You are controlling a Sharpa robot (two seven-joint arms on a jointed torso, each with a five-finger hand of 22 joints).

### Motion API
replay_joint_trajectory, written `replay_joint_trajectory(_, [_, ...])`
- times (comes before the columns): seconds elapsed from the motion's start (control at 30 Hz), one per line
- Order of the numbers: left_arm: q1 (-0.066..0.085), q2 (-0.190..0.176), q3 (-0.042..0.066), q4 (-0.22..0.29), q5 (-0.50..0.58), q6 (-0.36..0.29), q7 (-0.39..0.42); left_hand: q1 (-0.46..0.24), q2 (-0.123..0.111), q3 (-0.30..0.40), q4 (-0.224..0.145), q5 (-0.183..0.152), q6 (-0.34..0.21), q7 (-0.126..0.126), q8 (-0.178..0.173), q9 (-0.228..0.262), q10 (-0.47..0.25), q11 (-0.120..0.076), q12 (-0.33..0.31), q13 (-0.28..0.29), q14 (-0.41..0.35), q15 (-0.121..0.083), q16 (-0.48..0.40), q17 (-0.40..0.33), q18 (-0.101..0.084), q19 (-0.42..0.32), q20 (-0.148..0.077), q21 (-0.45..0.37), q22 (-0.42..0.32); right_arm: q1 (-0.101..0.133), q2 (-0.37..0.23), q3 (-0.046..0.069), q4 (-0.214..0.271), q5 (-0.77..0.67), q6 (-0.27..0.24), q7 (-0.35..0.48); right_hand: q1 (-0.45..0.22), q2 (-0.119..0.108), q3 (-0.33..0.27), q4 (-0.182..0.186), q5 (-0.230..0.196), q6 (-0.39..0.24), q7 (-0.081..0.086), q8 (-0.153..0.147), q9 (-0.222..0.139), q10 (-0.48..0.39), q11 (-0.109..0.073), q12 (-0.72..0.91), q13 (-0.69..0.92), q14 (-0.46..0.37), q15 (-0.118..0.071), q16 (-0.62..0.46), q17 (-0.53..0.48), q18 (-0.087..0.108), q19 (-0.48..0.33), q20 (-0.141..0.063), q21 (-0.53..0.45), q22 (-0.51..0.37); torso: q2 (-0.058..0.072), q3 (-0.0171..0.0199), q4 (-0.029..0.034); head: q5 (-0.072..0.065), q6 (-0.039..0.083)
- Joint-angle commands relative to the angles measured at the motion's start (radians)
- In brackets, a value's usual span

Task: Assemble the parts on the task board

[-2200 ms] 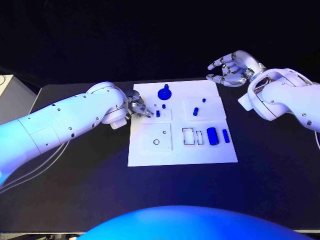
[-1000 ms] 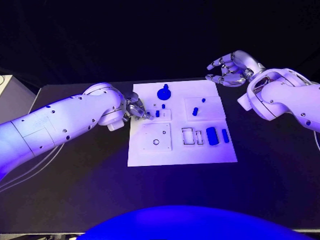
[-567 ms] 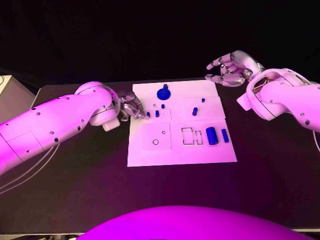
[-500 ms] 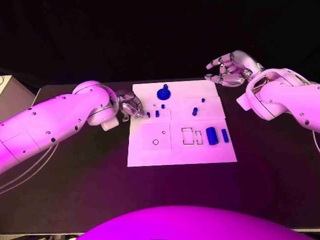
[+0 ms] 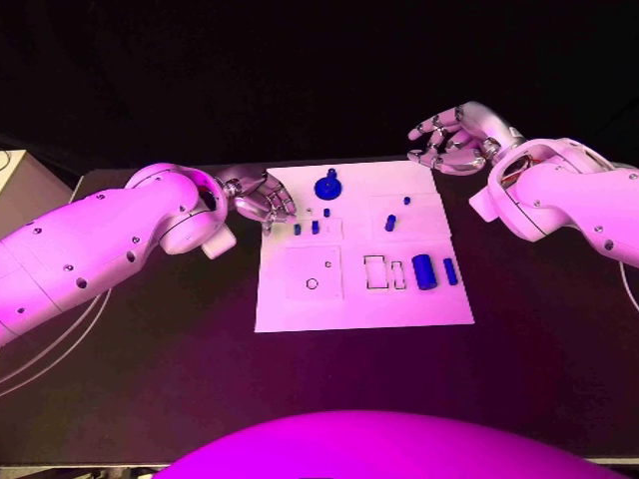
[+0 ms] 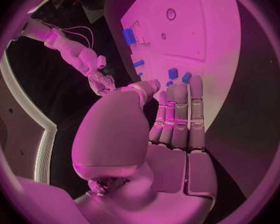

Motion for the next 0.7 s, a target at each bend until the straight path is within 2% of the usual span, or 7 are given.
replay_joint_trajectory(0.03, [-0.002, 0.019, 0.002, -0.009, -0.066, -0.102, 0.173, 0.012, 0.002, 0.002, -0.012, 0.000, -0.005, 0.002, -0.020, -0.025, -0.010, 0.006, -0.034, -0.032, -0.002, 0.004, -0.013, -0.020, 0.013, -0.001, 0.004, -0.010, -0.006, -0.002, 0.004, 0.000, -0.002, 0.003, -0.014, 0.024, 0.007, -0.006, 0.014, -0.003, 0.008, 0.004, 0.003, 0.002, 0.003, -0.002, -0.007, -0.033, -0.024, 0.001, 0.006, -0.007, 0.000, -0.007, 0.105, 0.009, 0.004, 0.263, 0.002, 0.0019, -0.0020, 0.000, 0.010])
replay_joint_trajectory(0.17, [-0.002, 0.047, 0.000, -0.031, -0.165, -0.140, 0.240, 0.018, 0.002, 0.005, -0.034, 0.001, 0.005, 0.000, -0.051, -0.067, -0.014, 0.007, -0.088, -0.085, 0.000, 0.003, -0.020, -0.041, 0.013, 0.002, 0.003, -0.011, -0.006, -0.003, 0.008, 0.000, -0.006, 0.008, -0.034, 0.034, 0.003, -0.013, 0.032, -0.008, 0.009, 0.007, 0.009, 0.004, 0.007, -0.010, -0.001, -0.115, -0.089, -0.011, 0.012, -0.028, -0.031, -0.007, 0.105, 0.014, 0.004, 0.263, 0.003, 0.0018, -0.0022, 0.001, 0.018])
replay_joint_trajectory(0.27, [0.000, 0.068, -0.014, -0.057, -0.243, -0.155, 0.274, 0.024, 0.001, 0.010, -0.053, 0.000, 0.021, -0.001, -0.068, -0.090, -0.013, 0.009, -0.115, -0.112, -0.004, 0.004, -0.024, -0.053, 0.013, -0.002, 0.002, -0.005, 0.000, -0.004, 0.012, 0.000, -0.010, 0.012, -0.044, 0.040, 0.001, -0.015, 0.040, -0.013, 0.010, 0.008, 0.013, 0.005, 0.010, -0.008, 0.003, -0.157, -0.125, -0.015, 0.015, -0.034, -0.040, -0.007, 0.105, 0.017, 0.004, 0.263, 0.003, 0.0026, -0.0024, 0.000, 0.024])
replay_joint_trajectory(0.33, [0.004, 0.084, -0.027, -0.079, -0.291, -0.165, 0.291, 0.023, -0.003, 0.014, -0.066, -0.001, 0.029, -0.002, -0.085, -0.110, -0.008, 0.013, -0.135, -0.135, -0.019, 0.007, -0.034, -0.065, 0.012, -0.019, 0.005, -0.003, 0.006, -0.004, 0.013, 0.000, -0.012, 0.014, -0.049, 0.044, -0.001, -0.016, 0.043, -0.015, 0.010, 0.008, 0.014, 0.005, 0.011, -0.005, 0.004, -0.173, -0.140, -0.016, 0.016, -0.037, -0.043, -0.007, 0.105, 0.018, 0.004, 0.263, 0.003, 0.0031, -0.0022, 0.000, 0.028])
replay_joint_trajectory(0.47, [0.020, 0.125, -0.064, -0.133, -0.394, -0.186, 0.321, 0.017, -0.006, 0.017, -0.076, -0.003, 0.046, -0.010, -0.107, -0.132, 0.010, 0.010, -0.149, -0.155, -0.016, 0.006, -0.030, -0.073, 0.013, -0.023, 0.005, 0.004, 0.013, -0.007, 0.017, 0.000, -0.016, 0.017, -0.056, 0.050, -0.002, -0.016, 0.045, -0.017, 0.010, 0.008, 0.015, 0.006, 0.012, -0.002, 0.006, -0.189, -0.154, -0.018, 0.017, -0.040, -0.046, -0.007, 0.105, 0.019, 0.004, 0.263, 0.005, 0.0028, -0.0016, -0.002, 0.041])
replay_joint_trajectory(0.5, [0.023, 0.131, -0.070, -0.140, -0.408, -0.190, 0.325, 0.016, -0.006, 0.017, -0.078, -0.003, 0.050, -0.010, -0.111, -0.136, 0.014, 0.010, -0.151, -0.158, -0.013, 0.005, -0.028, -0.073, 0.013, -0.022, 0.005, 0.006, 0.015, -0.007, 0.017, 0.000, -0.017, 0.018, -0.056, 0.051, -0.002, -0.016, 0.046, -0.018, 0.010, 0.008, 0.015, 0.006, 0.012, -0.002, 0.006, -0.193, -0.157, -0.019, 0.017, -0.040, -0.047, -0.007, 0.105, 0.020, 0.004, 0.263, 0.005, 0.0025, -0.0017, -0.002, 0.041])
replay_joint_trajectory(0.7, [0.056, 0.180, -0.122, -0.197, -0.563, -0.203, 0.349, 0.002, -0.024, 0.012, -0.088, -0.003, 0.065, -0.027, -0.137, -0.158, 0.024, -0.001, -0.165, -0.179, 0.002, -0.004, -0.002, -0.072, 0.014, -0.015, 0.000, 0.018, 0.023, -0.009, 0.022, 0.000, -0.019, 0.020, -0.057, 0.054, -0.002, -0.016, 0.047, -0.019, 0.011, 0.008, 0.016, 0.005, 0.013, 0.000, 0.006, -0.200, -0.164, -0.019, 0.018, -0.040, -0.046, -0.007, 0.105, 0.020, 0.004, 0.263, 0.005, 0.0022, -0.0043, -0.002, 0.054])
